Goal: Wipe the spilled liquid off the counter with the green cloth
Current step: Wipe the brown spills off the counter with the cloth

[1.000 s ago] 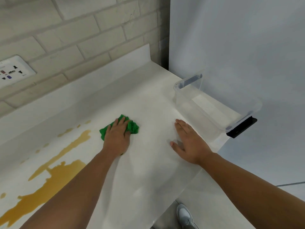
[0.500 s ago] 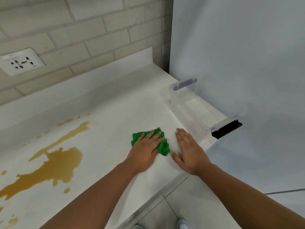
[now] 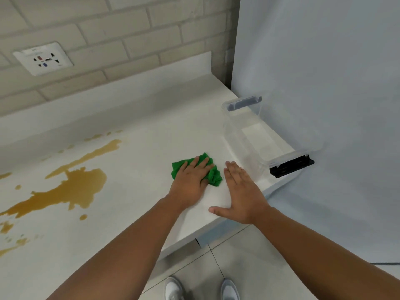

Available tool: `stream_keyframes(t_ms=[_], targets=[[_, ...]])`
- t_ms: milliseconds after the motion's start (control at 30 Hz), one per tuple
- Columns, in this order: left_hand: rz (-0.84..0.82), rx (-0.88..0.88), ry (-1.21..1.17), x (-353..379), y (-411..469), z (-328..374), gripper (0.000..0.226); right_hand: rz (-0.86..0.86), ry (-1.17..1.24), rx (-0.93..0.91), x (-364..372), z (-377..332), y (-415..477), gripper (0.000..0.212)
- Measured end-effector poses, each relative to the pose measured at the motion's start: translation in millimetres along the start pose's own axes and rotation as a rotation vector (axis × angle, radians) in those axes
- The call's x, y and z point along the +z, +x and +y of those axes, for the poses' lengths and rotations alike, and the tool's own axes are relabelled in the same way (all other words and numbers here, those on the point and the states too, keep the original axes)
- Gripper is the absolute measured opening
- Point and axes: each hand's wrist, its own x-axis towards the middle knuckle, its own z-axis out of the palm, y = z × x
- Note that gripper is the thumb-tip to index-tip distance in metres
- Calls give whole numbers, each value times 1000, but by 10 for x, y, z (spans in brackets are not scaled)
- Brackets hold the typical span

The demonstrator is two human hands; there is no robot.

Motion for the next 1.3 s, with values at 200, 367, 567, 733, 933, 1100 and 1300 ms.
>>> stream_keyframes(t_ms=[200, 367, 567, 733, 933, 1100, 1300], targets=[[24, -28, 1, -137, -659, -553, 51, -18, -61, -37, 3, -1, -14, 129], [134, -397, 39, -185, -331, -508, 52, -43, -73, -26, -16, -3, -16, 129], [41, -203, -91, 70, -321, 178, 55, 28, 192, -16, 11, -9, -9, 123], [212, -430, -969, -340, -528, 119, 50, 120, 322, -195, -25, -182, 107, 85], [472, -548, -368, -579, -1006, -295, 40, -2, 54, -485, 3, -711, 290, 69], [319, -506, -59, -370, -1427, -622, 37, -69, -82, -412, 83, -814, 397, 65], [334, -467, 70, -355, -1439, -650, 55, -204, -209, -188, -154, -672, 874, 74]])
